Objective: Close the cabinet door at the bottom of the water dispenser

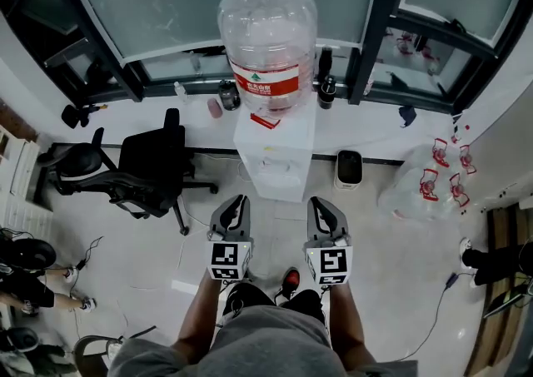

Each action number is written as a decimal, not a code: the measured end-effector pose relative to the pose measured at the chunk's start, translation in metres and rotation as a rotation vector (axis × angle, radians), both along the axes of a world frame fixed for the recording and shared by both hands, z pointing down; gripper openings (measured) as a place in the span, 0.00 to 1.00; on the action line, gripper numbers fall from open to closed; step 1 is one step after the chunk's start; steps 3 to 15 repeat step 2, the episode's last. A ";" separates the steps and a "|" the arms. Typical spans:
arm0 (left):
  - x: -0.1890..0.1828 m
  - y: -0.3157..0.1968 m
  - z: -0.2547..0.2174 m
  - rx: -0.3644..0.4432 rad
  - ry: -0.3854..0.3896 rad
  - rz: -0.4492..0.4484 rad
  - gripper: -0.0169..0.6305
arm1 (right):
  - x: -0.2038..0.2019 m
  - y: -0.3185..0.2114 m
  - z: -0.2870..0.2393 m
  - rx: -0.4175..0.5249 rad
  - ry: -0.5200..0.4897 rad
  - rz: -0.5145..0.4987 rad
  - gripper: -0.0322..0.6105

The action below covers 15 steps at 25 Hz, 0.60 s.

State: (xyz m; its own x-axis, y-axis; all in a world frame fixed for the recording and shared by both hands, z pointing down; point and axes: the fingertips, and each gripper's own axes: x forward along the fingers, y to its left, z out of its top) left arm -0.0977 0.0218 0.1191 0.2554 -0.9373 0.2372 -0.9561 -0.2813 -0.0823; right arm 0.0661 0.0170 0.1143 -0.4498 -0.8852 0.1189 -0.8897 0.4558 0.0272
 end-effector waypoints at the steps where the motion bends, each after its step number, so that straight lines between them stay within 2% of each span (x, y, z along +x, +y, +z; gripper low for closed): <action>1: 0.000 0.000 0.000 0.000 0.000 0.000 0.10 | 0.000 0.000 0.000 0.001 -0.001 0.000 0.08; 15: 0.000 0.000 0.000 0.000 -0.001 0.000 0.10 | 0.000 0.000 0.000 0.002 -0.003 -0.001 0.08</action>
